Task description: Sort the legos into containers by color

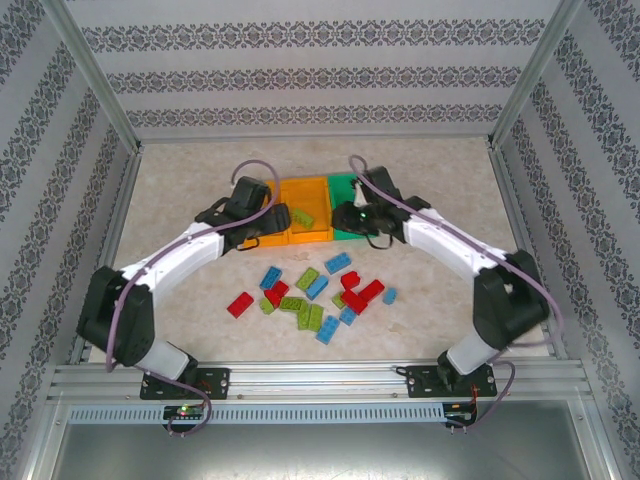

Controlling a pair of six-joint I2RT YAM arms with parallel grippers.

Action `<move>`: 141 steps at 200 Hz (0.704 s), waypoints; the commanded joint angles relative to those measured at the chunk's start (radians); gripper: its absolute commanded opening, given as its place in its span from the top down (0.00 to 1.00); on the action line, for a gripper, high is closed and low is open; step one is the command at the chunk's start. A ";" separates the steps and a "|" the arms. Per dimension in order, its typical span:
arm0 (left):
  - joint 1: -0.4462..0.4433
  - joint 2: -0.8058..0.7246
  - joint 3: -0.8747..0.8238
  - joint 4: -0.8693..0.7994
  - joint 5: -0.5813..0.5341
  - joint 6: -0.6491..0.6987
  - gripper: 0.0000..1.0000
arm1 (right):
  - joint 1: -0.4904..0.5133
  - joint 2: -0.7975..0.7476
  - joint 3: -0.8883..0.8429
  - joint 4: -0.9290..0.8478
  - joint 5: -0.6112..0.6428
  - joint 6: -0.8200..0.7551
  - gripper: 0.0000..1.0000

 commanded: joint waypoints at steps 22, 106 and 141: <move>0.071 -0.175 -0.161 -0.155 -0.128 -0.059 0.10 | 0.103 0.243 0.298 0.076 -0.163 0.013 0.72; 0.087 -0.281 -0.346 -0.065 0.128 -0.012 0.15 | 0.130 0.575 0.645 0.024 -0.221 0.061 0.65; 0.047 -0.241 -0.356 -0.015 0.217 0.048 0.20 | 0.130 0.613 0.683 0.020 -0.228 0.074 0.56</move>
